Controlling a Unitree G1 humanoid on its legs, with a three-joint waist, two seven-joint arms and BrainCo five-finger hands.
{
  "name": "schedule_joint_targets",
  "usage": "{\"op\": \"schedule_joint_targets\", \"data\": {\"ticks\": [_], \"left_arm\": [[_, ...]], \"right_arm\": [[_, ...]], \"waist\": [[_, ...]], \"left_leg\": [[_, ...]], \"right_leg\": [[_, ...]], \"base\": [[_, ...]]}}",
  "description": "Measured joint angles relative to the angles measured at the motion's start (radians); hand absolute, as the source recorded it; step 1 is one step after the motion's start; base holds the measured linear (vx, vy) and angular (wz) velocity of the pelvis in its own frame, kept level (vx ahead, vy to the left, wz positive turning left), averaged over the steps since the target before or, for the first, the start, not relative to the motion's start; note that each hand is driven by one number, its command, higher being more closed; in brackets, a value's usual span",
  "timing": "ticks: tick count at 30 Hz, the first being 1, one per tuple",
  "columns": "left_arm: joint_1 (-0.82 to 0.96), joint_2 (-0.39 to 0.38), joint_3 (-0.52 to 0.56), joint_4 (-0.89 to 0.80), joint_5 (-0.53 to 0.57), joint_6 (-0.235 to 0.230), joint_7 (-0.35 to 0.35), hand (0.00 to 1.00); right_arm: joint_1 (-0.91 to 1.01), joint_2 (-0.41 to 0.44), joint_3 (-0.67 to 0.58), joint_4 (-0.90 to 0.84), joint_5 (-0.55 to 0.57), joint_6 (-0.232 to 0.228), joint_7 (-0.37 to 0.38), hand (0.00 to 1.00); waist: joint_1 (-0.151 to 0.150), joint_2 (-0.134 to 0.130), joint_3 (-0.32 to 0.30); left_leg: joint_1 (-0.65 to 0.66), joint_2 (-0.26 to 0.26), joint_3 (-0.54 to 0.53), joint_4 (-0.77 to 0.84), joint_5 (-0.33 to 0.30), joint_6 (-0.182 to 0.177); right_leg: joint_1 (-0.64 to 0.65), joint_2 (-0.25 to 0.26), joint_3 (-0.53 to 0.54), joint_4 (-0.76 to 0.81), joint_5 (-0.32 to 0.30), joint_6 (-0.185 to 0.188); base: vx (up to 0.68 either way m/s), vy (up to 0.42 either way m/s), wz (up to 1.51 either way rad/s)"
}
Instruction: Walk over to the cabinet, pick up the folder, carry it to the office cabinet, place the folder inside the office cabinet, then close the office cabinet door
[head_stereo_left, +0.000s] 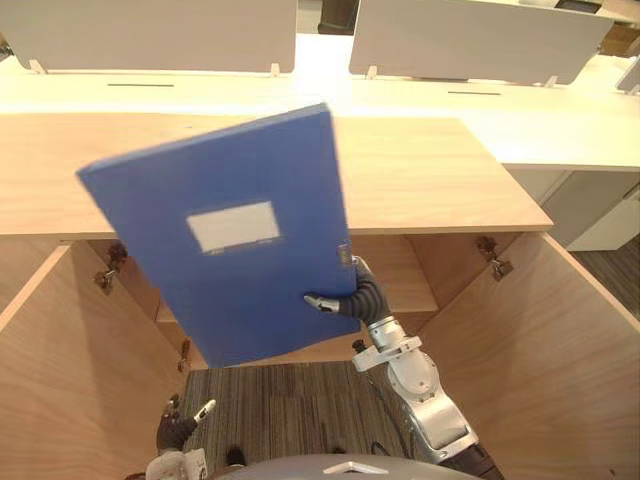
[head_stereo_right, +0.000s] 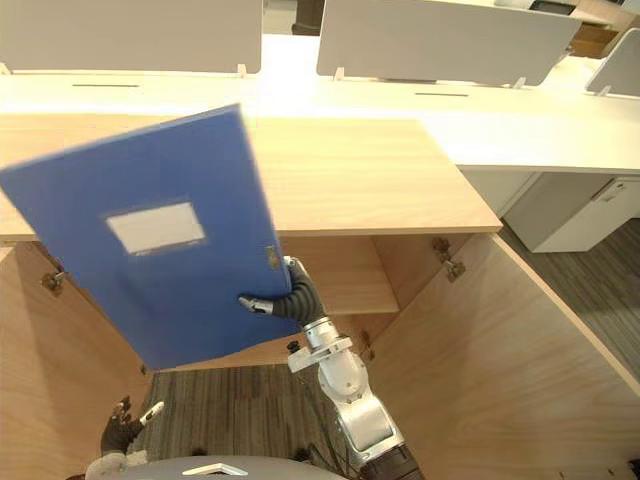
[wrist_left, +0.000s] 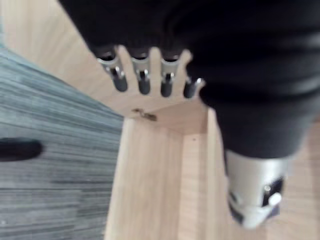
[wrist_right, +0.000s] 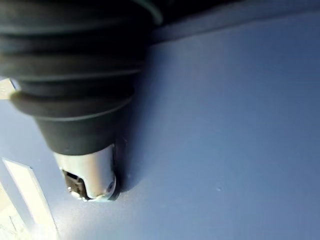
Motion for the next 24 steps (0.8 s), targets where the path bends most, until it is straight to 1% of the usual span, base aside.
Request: {"op": "schedule_joint_targets", "data": {"ticks": [1, 3, 4, 5, 6, 7, 8, 9, 10, 11, 12, 13, 15, 18, 19, 23, 24], "left_arm": [[-0.007, 0.000, 0.000, 0.013, 0.006, 0.001, 0.000, 0.00], [-0.045, 0.000, 0.000, 0.040, 0.016, 0.002, 0.002, 0.00], [-0.084, 0.003, 0.001, 0.045, 0.017, 0.002, 0.005, 0.00], [-0.118, 0.007, 0.001, 0.046, 0.017, 0.002, 0.007, 0.00], [-0.162, 0.010, 0.002, 0.046, 0.017, 0.001, 0.009, 0.00], [-0.188, 0.010, 0.002, 0.046, 0.016, 0.001, 0.010, 0.00], [-0.218, 0.010, 0.004, 0.045, 0.016, -0.001, 0.012, 0.00], [-0.233, 0.012, 0.005, 0.044, 0.016, -0.002, 0.015, 0.00], [-0.254, 0.018, 0.008, 0.042, 0.012, -0.006, 0.020, 0.00], [-0.260, 0.022, 0.010, 0.037, 0.007, -0.007, 0.022, 0.00], [-0.275, 0.028, 0.010, 0.024, 0.003, -0.010, 0.024, 0.00], [-0.280, 0.029, 0.010, 0.020, 0.002, -0.012, 0.024, 0.00], [-0.293, 0.026, 0.010, -0.020, 0.002, -0.014, 0.024, 0.00], [-0.319, 0.016, 0.025, -0.062, -0.002, -0.016, 0.024, 0.00], [-0.329, 0.013, 0.025, -0.075, -0.006, -0.016, 0.024, 0.00], [-0.357, -0.014, 0.043, -0.143, -0.013, -0.020, 0.024, 0.00], [-0.372, -0.017, 0.043, -0.170, -0.014, -0.020, 0.024, 0.00]], "right_arm": [[-0.023, -0.001, 0.017, 0.019, -0.034, 0.002, -0.021, 1.00], [-0.079, -0.007, 0.039, 0.051, -0.093, 0.002, -0.050, 1.00], [-0.126, -0.011, 0.048, 0.058, -0.127, 0.003, -0.067, 1.00], [-0.166, -0.013, 0.056, 0.064, -0.143, 0.003, -0.075, 1.00], [-0.219, -0.014, 0.069, 0.078, -0.166, 0.003, -0.089, 1.00], [-0.251, -0.015, 0.076, 0.089, -0.176, 0.007, -0.097, 1.00], [-0.282, -0.021, 0.085, 0.092, -0.195, 0.013, -0.105, 1.00], [-0.295, -0.025, 0.087, 0.092, -0.202, 0.014, -0.106, 1.00], [-0.312, -0.035, 0.095, 0.092, -0.202, 0.014, -0.107, 1.00], [-0.316, -0.036, 0.097, 0.092, -0.204, 0.015, -0.107, 1.00], [-0.320, -0.036, 0.102, 0.091, -0.211, 0.022, -0.111, 1.00], [-0.324, -0.036, 0.103, 0.090, -0.214, 0.027, -0.114, 1.00], [-0.348, -0.036, 0.103, 0.074, -0.241, 0.035, -0.130, 1.00], [-0.368, -0.037, 0.091, 0.032, -0.240, 0.045, -0.140, 1.00], [-0.379, -0.037, 0.084, 0.017, -0.240, 0.052, -0.142, 1.00], [-0.401, -0.041, 0.042, -0.016, -0.213, 0.053, -0.147, 1.00], [-0.416, -0.047, 0.026, -0.022, -0.191, 0.052, -0.147, 1.00]], "waist": [[0.002, -0.001, 0.012], [0.001, 0.003, 0.057], [0.001, -0.002, 0.106], [0.003, 0.000, 0.146], [0.002, 0.005, 0.179], [0.002, 0.025, 0.201], [0.004, 0.052, 0.232], [0.003, 0.062, 0.251], [0.005, 0.073, 0.274], [0.006, 0.074, 0.281], [0.009, 0.075, 0.298], [0.011, 0.073, 0.304], [0.019, 0.073, 0.318], [0.028, 0.076, 0.338], [0.029, 0.077, 0.345], [0.042, 0.081, 0.351], [0.042, 0.083, 0.368]], "left_leg": [[-0.010, 0.001, 0.011, 0.003, 0.001, -0.001], [-0.044, 0.003, 0.020, 0.009, 0.005, -0.004], [-0.101, 0.005, 0.021, 0.072, -0.011, -0.002], [-0.155, 0.012, 0.026, 0.143, -0.037, 0.002], [-0.254, 0.033, 0.026, 0.256, -0.078, 0.006], [-0.318, 0.051, 0.024, 0.337, -0.104, 0.013], [-0.388, 0.072, 0.016, 0.416, -0.137, 0.013], [-0.409, 0.078, 0.013, 0.444, -0.147, 0.013], [-0.454, 0.089, 0.011, 0.489, -0.160, 0.016], [-0.474, 0.093, 0.010, 0.508, -0.167, 0.015], [-0.523, 0.104, 0.009, 0.556, -0.185, 0.018], [-0.541, 0.108, 0.008, 0.578, -0.193, 0.017], [-0.638, 0.128, -0.002, 0.674, -0.231, 0.012], [-0.732, 0.151, -0.011, 0.752, -0.259, 0.010], [-0.766, 0.161, -0.015, 0.789, -0.267, 0.015], [-0.866, 0.182, -0.023, 0.884, -0.301, 0.020], [-0.890, 0.183, -0.036, 0.908, -0.307, 0.020]], "right_leg": [[-0.020, 0.001, 0.011, 0.010, -0.001, -0.004], [-0.071, 0.001, 0.024, 0.045, -0.001, -0.006], [-0.120, 0.002, 0.033, 0.085, -0.004, -0.010], [-0.161, 0.002, 0.040, 0.114, -0.005, -0.011], [-0.228, 0.006, 0.040, 0.155, -0.006, -0.014], [-0.273, 0.014, 0.041, 0.187, -0.007, -0.014], [-0.326, 0.023, 0.041, 0.232, -0.017, -0.011], [-0.346, 0.026, 0.041, 0.253, -0.021, -0.009], [-0.395, 0.030, 0.043, 0.305, -0.037, -0.010], [-0.420, 0.030, 0.044, 0.334, -0.048, -0.010], [-0.478, 0.030, 0.044, 0.407, -0.079, -0.013], [-0.501, 0.030, 0.045, 0.433, -0.093, -0.016], [-0.605, 0.030, 0.050, 0.543, -0.136, -0.019], [-0.701, 0.032, 0.045, 0.623, -0.170, -0.034], [-0.733, 0.033, 0.041, 0.657, -0.177, -0.029], [-0.830, 0.033, 0.040, 0.750, -0.210, -0.030], [-0.850, 0.032, 0.038, 0.775, -0.219, -0.029]], "base": [[-0.05, 0.016, -0.23], [-0.08, 0.005, -0.15], [-0.13, -0.016, -0.11], [-0.20, -0.028, -0.16], [-0.18, -0.028, -0.18], [-0.22, 0.001, -0.16], [-0.16, 0.020, -0.10], [-0.18, 0.027, -0.09], [-0.07, 0.009, -0.05], [-0.10, -0.010, -0.01], [-0.06, -0.021, 0.03], [-0.09, -0.031, 0.02], [-0.06, -0.022, -0.04], [-0.06, -0.031, -0.03], [-0.03, -0.023, -0.03], [-0.01, -0.009, -0.02], [-0.01, -0.006, 0.07]]}}
